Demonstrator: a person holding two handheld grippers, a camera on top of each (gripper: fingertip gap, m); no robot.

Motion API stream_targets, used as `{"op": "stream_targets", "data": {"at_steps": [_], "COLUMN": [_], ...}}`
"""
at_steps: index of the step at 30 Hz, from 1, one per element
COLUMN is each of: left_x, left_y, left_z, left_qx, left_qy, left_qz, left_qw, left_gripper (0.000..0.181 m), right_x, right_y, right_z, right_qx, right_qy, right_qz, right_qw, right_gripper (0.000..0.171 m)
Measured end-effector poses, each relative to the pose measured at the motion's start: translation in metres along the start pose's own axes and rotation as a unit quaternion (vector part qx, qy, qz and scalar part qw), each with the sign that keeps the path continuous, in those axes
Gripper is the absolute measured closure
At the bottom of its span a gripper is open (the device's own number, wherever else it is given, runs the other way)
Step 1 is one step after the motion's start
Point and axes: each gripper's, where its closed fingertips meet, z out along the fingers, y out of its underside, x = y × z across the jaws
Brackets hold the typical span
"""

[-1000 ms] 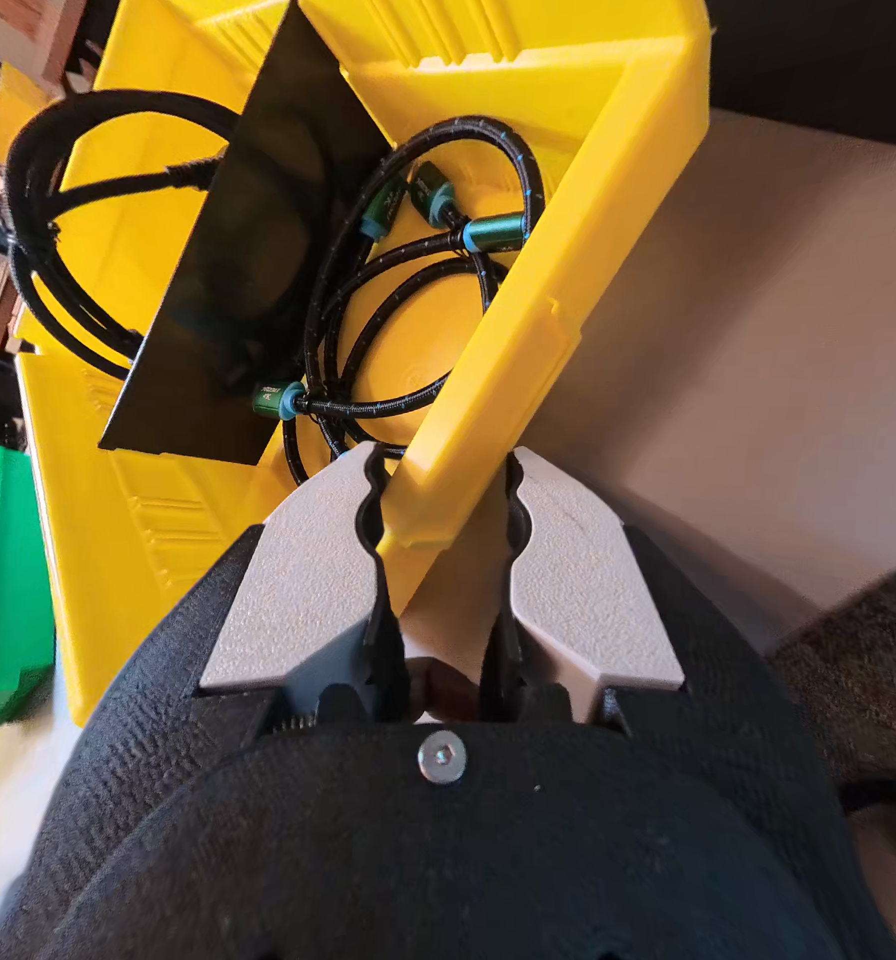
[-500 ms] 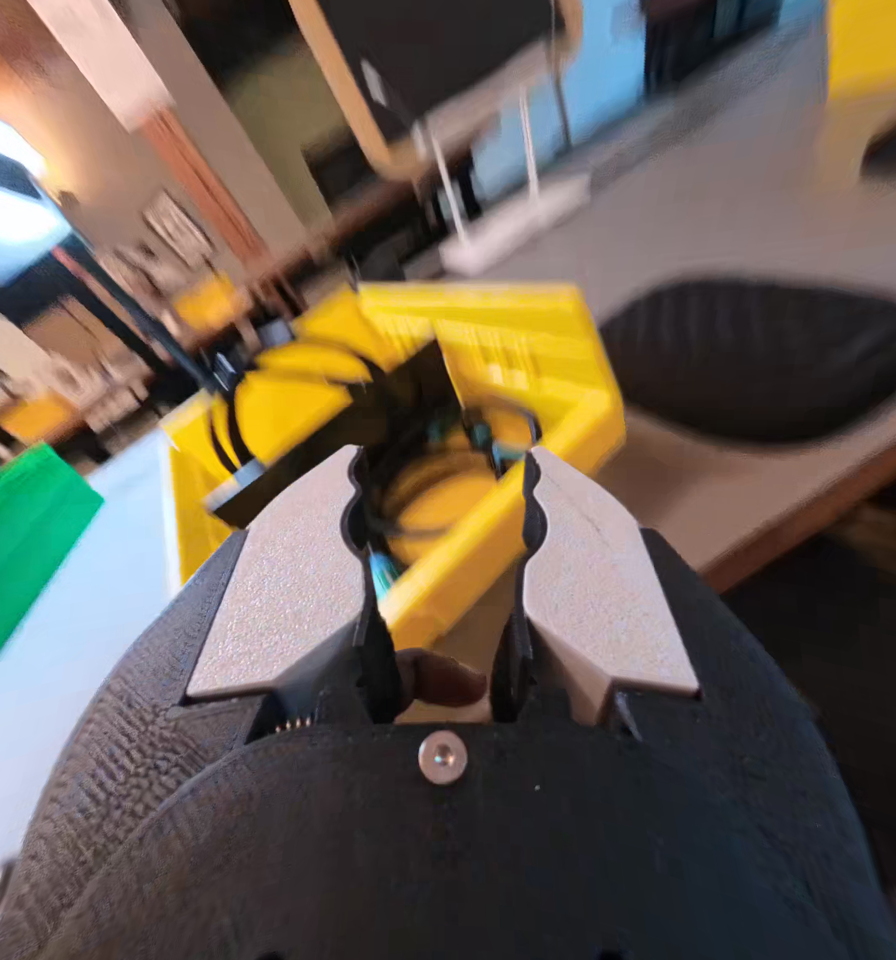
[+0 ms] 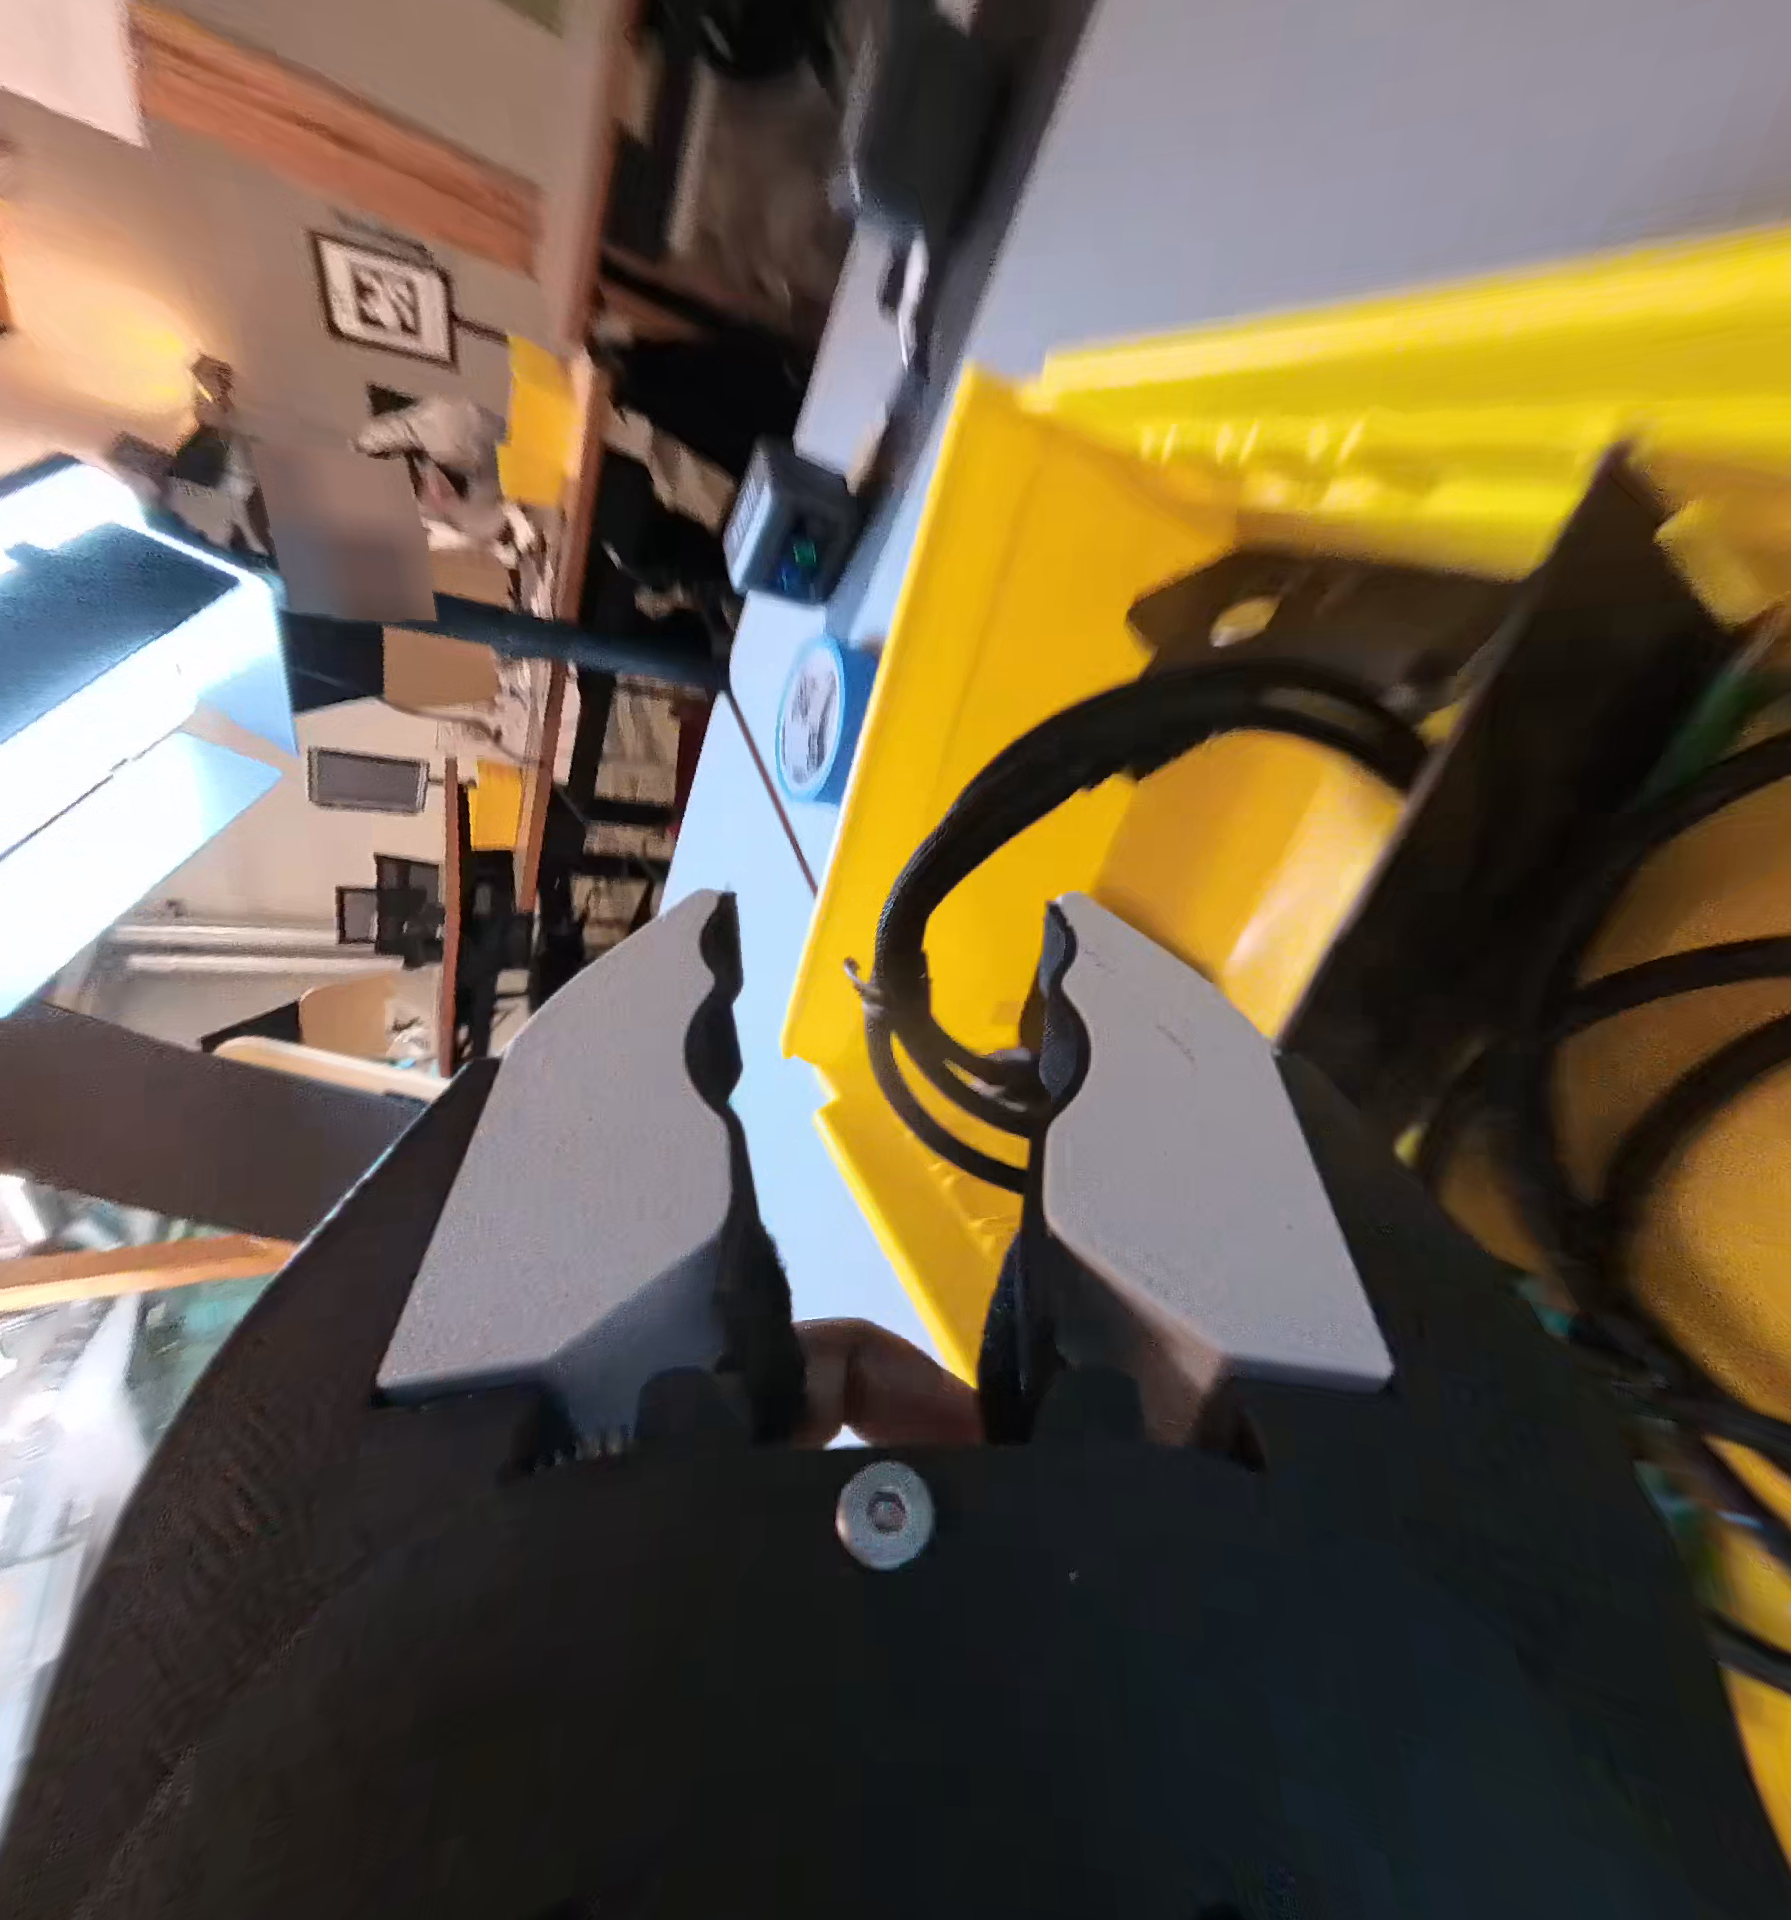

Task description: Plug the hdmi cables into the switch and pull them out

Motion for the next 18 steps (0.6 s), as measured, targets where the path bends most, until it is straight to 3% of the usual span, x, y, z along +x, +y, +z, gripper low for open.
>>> {"op": "stream_targets", "data": {"at_steps": [6,9,12,18], "left_x": [-0.002,-0.003,-0.006,-0.060], "left_y": [0.043,0.064,0.055,0.022], "left_z": [0.054,0.065,0.060,0.017], "left_qx": [-0.102,-0.152,-0.135,-0.087], "left_qy": [0.022,0.007,-0.004,-0.120], "left_qz": [0.065,0.097,0.025,-0.025], "left_qw": [0.992,0.983,0.991,0.989], "left_gripper": [0.132,0.155,0.168,0.169], "right_x": [-0.003,-0.006,-0.009,-0.017], "right_y": [0.001,0.002,0.003,-0.007], "right_z": [0.004,0.007,0.009,0.013], "right_qx": [0.002,0.002,-0.005,0.013], "right_qy": [-0.006,-0.011,-0.017,-0.032], "right_qz": [-0.008,-0.007,-0.012,-0.017], "right_qw": [1.000,1.000,1.000,0.999], "right_gripper": [0.124,0.124,0.124,0.125]}}
